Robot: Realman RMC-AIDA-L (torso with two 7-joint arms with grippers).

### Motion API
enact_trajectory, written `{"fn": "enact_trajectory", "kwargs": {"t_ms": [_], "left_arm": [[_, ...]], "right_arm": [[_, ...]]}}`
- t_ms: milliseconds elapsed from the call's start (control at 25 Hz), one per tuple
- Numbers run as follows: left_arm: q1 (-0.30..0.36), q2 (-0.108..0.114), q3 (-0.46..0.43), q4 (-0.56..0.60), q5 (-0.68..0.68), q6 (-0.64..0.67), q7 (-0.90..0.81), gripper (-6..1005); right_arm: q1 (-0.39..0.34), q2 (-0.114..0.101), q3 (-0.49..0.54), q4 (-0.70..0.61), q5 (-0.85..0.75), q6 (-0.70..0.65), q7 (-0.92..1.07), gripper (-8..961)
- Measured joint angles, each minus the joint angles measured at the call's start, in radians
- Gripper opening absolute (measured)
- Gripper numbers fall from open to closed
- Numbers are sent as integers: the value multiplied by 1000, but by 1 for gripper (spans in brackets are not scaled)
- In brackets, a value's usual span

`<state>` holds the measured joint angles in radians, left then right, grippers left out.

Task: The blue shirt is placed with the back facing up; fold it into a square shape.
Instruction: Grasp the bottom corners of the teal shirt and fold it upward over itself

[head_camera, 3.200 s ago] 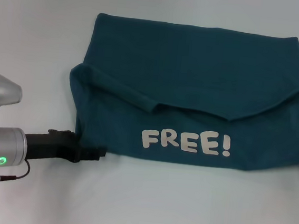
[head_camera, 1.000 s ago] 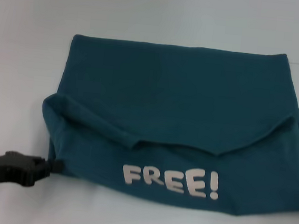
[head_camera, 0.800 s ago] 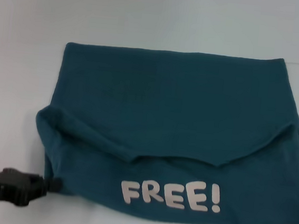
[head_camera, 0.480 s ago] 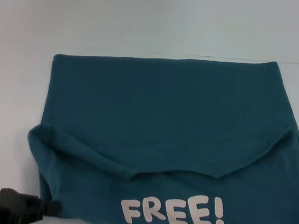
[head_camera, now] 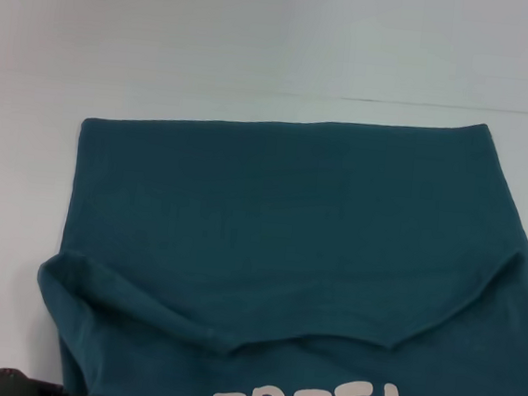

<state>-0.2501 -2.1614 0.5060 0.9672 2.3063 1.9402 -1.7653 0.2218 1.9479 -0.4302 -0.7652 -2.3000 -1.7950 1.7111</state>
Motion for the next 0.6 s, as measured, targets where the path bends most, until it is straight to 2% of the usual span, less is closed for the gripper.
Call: {"fn": "enact_trajectory", "kwargs": {"t_ms": [440,600], "left_arm": [[-9,2,-13,-1,27,24,-1,17],[-53,17,-41,-8,21,26,-11,18]], "right_arm": [[-9,-2,36,0,-41,-53,-7,27],[8,-4,63,0,-39,-43,-6,27]]}}
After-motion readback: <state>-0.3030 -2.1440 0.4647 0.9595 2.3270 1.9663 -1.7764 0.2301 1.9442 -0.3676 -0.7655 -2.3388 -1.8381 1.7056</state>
